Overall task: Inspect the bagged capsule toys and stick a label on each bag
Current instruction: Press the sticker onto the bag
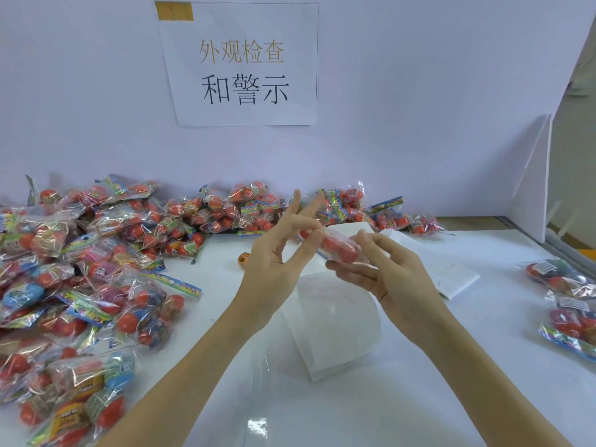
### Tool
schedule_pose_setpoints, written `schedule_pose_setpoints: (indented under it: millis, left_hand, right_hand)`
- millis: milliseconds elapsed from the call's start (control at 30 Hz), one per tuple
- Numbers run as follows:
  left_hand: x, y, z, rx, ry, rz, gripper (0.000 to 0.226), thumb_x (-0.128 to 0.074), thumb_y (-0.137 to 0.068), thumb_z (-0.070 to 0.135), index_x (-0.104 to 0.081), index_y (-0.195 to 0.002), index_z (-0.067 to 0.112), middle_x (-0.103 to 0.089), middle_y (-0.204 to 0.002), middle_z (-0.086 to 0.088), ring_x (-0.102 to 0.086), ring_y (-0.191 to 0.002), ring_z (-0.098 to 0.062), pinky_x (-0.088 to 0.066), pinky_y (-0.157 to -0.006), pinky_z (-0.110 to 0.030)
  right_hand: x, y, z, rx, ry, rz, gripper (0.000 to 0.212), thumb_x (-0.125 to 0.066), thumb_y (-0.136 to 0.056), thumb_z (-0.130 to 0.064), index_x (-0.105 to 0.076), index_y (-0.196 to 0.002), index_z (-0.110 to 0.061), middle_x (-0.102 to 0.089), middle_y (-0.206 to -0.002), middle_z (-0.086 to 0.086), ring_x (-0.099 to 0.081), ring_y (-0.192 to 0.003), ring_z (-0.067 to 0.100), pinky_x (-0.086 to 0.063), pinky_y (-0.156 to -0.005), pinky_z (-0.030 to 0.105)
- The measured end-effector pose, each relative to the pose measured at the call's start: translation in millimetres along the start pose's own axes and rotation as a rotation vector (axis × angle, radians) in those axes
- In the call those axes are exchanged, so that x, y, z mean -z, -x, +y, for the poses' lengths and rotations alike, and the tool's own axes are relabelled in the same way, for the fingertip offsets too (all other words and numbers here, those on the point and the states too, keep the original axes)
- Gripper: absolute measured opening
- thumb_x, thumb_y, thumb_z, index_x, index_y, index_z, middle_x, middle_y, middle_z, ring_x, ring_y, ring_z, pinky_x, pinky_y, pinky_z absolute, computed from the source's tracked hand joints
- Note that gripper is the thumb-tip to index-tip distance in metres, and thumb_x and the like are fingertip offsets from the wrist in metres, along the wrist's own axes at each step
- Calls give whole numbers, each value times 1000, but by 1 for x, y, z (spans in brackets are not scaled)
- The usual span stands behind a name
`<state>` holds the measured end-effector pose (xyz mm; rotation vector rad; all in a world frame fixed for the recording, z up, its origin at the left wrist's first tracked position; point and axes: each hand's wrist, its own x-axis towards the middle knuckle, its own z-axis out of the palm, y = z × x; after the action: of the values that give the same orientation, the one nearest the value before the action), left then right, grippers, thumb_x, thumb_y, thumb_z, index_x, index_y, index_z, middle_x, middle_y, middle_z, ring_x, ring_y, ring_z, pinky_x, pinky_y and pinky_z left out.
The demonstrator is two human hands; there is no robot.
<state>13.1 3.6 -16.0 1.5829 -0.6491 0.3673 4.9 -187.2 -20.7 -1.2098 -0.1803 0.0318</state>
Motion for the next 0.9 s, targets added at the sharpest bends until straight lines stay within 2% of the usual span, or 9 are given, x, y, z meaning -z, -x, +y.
schedule_pose_setpoints:
  millis: [67,133,200,267,367,500,633,800,900]
  left_hand:
    - [4,1,0,6,-66,-47,9,-65,-101,21,-74,-102,25,-31,-167,20,-9,-157,3,-15,-122,-30]
    - [6,2,1,67,-40,-24,15,-63,-100,29,-76,-107,29,-26,-166,26,-11,-156,4,-21,-121,-28]
    - [3,2,1,171,81,50,21,-66,-99,30,-71,-120,32,-48,-153,16,-42,-146,-2,-40,-118,-31]
    - [-2,1,-3,264,174,144,40,-73,-98,17,-60,-131,33,-70,-126,0,-70,-115,-15,-55,-100,-29]
    - [-2,-2,-10,328,188,230,44,-75,-93,6,-59,-129,25,-79,-96,-2,-74,-93,-14,-55,-86,-19]
    - [4,-4,-14,345,221,194,30,-77,-88,5,-69,-114,17,-79,-86,0,-74,-80,-14,-54,-80,-16]
    - [9,-5,-17,302,135,146,32,-78,-88,-1,-71,-109,22,-79,-87,0,-74,-80,-12,-55,-78,-17]
    - [16,-4,-13,315,219,-69,16,-74,-94,25,-73,-109,29,-74,-115,1,-67,-109,-21,-49,-106,-35]
    - [10,-4,-13,353,231,32,23,-72,-98,30,-76,-112,12,-77,-114,-11,-71,-104,-31,-51,-103,-40]
  right_hand:
    - [4,-2,1,55,-80,31,31,-75,-88,-23,-70,-110,-3,-74,-113,25,-75,-100,36,-61,-87,32]
    - [6,-3,1,115,-102,74,40,-81,-80,-17,-68,-116,-7,-73,-115,21,-73,-102,34,-60,-92,36]
    - [6,-5,2,149,-39,126,57,-84,-75,-16,-64,-127,-12,-71,-120,15,-70,-108,29,-56,-102,43]
    - [6,-5,4,145,17,117,61,-85,-76,-15,-63,-133,-16,-70,-125,11,-68,-110,26,-51,-109,47]
    - [7,-6,6,114,23,37,46,-85,-84,-16,-72,-127,-23,-72,-124,10,-70,-107,25,-54,-104,39]
    - [7,-4,7,78,60,-94,30,-72,-94,-35,-80,-112,-12,-77,-104,9,-67,-89,15,-53,-93,23]
    - [9,-6,12,73,60,-42,30,-73,-88,-32,-82,-107,-10,-77,-103,13,-68,-87,17,-54,-89,23]
    - [11,-5,13,96,187,-27,21,-66,-97,-21,-81,-108,-11,-75,-95,11,-66,-87,18,-55,-93,30]
    - [8,-2,13,95,294,-37,21,-60,-104,-13,-77,-115,-11,-76,-101,12,-66,-89,21,-54,-92,37]
